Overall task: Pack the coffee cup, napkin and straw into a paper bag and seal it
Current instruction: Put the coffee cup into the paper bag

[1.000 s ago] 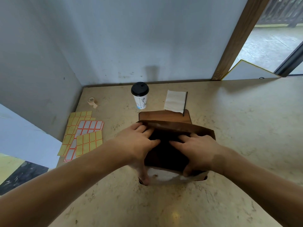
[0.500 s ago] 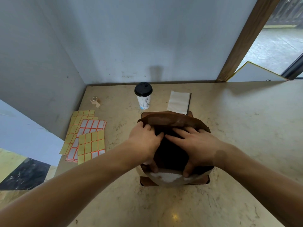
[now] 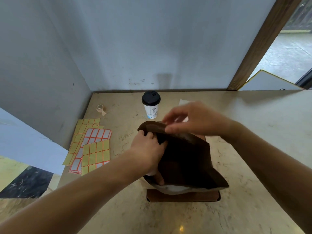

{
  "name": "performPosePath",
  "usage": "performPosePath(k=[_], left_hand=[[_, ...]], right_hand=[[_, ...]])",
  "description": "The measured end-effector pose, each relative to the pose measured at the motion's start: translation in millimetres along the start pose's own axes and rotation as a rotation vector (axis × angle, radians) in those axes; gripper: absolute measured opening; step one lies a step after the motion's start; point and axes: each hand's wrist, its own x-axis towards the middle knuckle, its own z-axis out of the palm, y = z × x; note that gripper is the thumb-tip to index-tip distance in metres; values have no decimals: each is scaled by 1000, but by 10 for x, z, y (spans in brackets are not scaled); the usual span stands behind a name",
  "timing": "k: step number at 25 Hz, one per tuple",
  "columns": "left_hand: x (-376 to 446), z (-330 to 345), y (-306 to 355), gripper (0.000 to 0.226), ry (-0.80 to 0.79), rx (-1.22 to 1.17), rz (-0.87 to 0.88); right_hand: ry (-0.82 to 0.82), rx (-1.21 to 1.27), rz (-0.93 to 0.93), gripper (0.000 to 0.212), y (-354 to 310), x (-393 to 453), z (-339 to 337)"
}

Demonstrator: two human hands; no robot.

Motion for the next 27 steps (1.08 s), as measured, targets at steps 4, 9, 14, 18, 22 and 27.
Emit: performPosePath(k=[4, 9, 14, 18, 22, 27], left_hand=[[40, -8, 1, 121, -17, 7, -1], [59, -13, -8, 122, 0, 31, 26], [47, 49, -80, 104, 47, 30, 57], [38, 124, -101, 92, 34, 47, 65], [31, 145, -109, 90, 39, 35, 77], [-13, 156, -96, 104, 100, 21, 79]], right_hand=[[220, -157, 60, 32, 119, 776, -182], [70, -382, 203, 79, 672, 1669, 58], [-134, -460, 242, 117, 1179, 2257, 486], [-188, -521, 223, 114, 1332, 2525, 700], [-115, -531, 220, 89, 1357, 2582, 748], [-7, -433, 192, 80, 1235, 2278, 582]])
